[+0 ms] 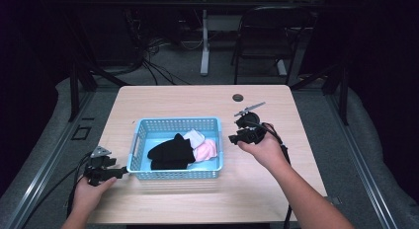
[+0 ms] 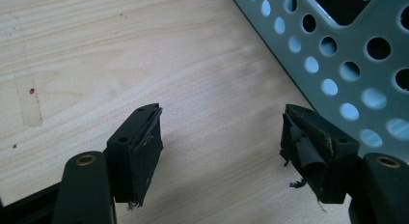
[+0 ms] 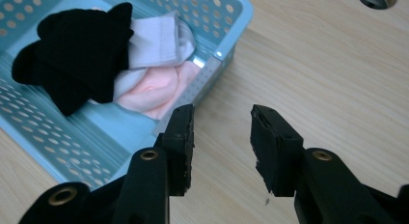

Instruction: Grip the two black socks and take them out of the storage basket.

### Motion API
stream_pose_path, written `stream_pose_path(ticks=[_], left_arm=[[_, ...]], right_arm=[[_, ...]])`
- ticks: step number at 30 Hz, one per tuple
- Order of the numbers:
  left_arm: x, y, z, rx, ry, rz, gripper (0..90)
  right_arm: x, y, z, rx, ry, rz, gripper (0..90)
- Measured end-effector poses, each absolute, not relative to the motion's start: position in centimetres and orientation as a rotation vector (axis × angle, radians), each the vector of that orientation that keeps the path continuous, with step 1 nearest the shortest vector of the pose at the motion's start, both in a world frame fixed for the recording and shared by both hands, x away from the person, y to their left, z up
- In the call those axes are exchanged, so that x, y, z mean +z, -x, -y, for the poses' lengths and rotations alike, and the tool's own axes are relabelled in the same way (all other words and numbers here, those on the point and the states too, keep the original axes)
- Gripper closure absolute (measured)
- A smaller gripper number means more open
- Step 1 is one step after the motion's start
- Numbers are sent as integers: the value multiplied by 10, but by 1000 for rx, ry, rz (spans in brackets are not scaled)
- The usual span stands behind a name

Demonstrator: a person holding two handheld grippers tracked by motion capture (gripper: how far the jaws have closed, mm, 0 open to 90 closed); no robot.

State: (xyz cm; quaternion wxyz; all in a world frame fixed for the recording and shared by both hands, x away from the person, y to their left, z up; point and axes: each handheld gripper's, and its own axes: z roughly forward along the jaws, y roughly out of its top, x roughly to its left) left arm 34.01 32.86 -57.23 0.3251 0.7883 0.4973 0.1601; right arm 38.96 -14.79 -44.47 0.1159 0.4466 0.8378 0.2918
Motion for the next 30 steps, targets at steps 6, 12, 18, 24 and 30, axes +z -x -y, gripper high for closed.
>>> stream_pose_path(ticks=[6, 12, 18, 24, 30], left_arm=[[-572, -340, -328, 421, -2067, -1303, 307], [-572, -340, -328, 421, -2068, -1301, 307], [-572, -340, -329, 419, -2065, -1304, 307], [-572, -340, -328, 420, -2064, -1301, 307], [-572, -340, -328, 419, -2064, -1300, 307]], right_arm=[[-439, -400, 128, 833, -1277, -2497, 622], [-437, -414, 87, 874, -1236, -2569, 632], [-444, -425, 56, 850, -1202, -2628, 632], [-455, -436, 38, 795, -1204, -2678, 625], [-467, -445, 25, 812, -1268, -2692, 620]])
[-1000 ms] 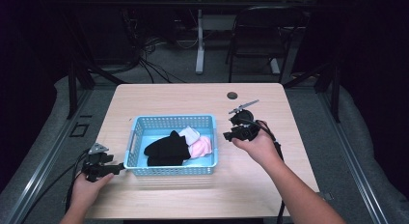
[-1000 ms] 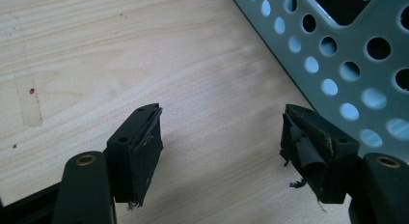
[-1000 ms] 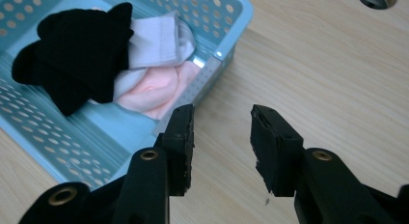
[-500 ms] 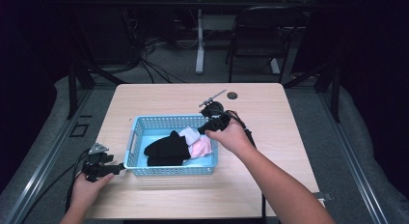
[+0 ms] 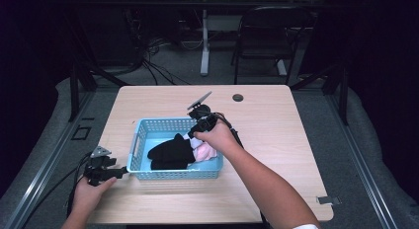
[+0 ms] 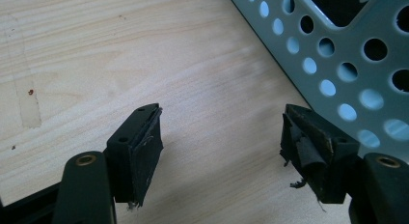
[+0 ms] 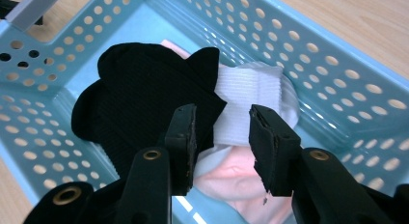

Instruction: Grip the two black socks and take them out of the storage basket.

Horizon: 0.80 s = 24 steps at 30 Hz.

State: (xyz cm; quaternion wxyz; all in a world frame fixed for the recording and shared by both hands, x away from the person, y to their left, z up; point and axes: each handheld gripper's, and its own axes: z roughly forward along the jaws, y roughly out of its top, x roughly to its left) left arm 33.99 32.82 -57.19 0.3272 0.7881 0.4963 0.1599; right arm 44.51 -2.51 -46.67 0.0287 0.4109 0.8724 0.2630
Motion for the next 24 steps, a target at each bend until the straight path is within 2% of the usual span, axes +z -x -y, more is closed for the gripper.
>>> stream_pose_path(ticks=[13, 24], left_arm=[[-571, -340, -329, 416, -2065, -1296, 307], [-571, -340, -328, 415, -2065, -1296, 307]], right_arm=[[-498, -454, -1, 741, -1304, -2757, 607], [-513, -463, -5, 705, -1371, -2765, 596]])
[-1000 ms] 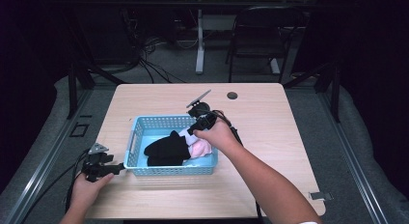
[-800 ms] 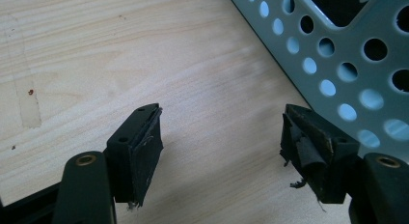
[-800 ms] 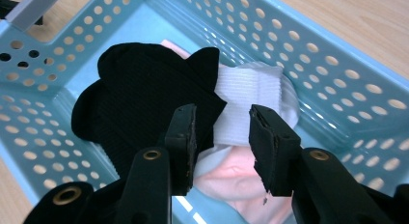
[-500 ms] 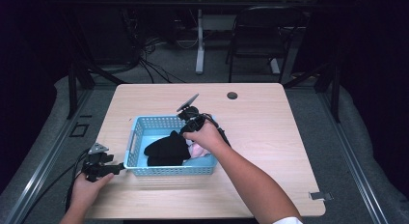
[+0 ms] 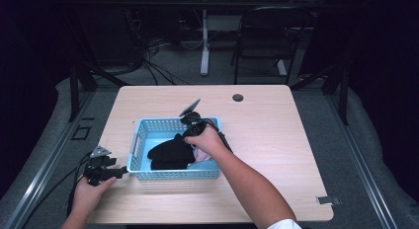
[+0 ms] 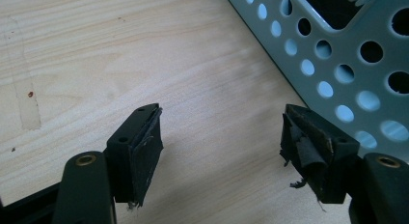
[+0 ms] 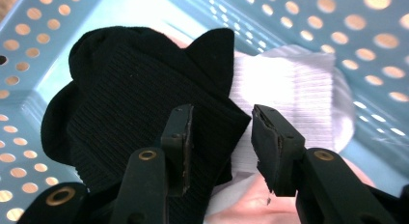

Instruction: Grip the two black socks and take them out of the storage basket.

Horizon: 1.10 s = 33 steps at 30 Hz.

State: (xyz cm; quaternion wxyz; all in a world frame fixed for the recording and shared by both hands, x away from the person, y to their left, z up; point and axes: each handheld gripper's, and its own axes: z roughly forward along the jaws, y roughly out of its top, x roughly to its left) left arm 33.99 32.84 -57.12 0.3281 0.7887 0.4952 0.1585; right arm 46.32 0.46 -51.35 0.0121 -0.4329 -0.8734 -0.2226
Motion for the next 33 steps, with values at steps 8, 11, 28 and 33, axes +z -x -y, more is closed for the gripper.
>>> stream_pose_path(ticks=[8, 11, 28, 33], left_arm=[[-571, -340, -328, 415, -2064, -1296, 307], [-571, -340, -328, 414, -2065, -1295, 307], [-571, -340, -328, 417, -2066, -1296, 307], [-571, -340, -328, 413, -2064, -1298, 307]], right_arm=[[-509, -458, -8, -708, 1308, 2742, 752], [-498, -451, -10, -738, 1264, 2762, 843], [-429, -427, -22, -840, 1074, 2881, 864], [-404, -422, -21, -844, 1046, 2907, 864]])
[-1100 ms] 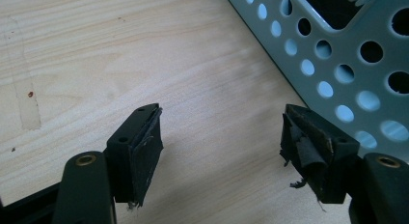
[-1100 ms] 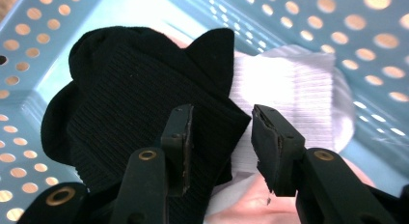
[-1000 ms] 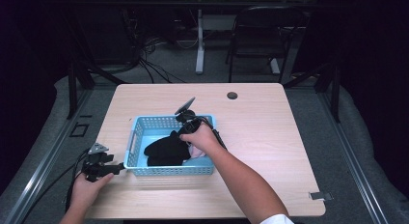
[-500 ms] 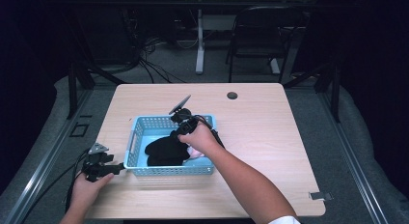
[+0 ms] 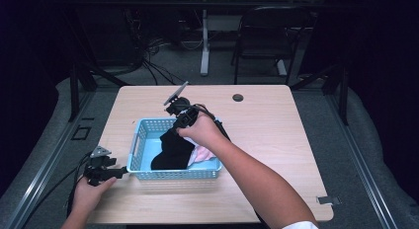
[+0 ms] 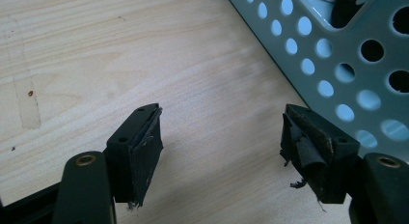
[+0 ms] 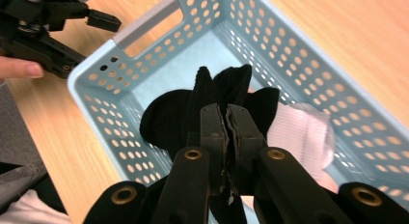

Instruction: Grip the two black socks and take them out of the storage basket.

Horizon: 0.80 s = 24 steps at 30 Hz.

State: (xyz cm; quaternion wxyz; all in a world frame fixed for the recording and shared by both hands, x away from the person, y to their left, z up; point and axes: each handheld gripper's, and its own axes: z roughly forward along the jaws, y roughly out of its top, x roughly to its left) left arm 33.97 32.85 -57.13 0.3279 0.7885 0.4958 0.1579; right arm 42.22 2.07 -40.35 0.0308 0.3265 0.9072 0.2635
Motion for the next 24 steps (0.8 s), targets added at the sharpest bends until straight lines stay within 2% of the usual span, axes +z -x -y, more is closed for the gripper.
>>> stream_pose_path(ticks=[8, 24], left_arm=[[-571, -340, -328, 416, -2065, -1299, 306], [-572, -339, -328, 415, -2063, -1301, 306]], right_arm=[[-367, -412, -13, 826, -960, -2773, 865], [-333, -400, 22, 864, -965, -2728, 864]])
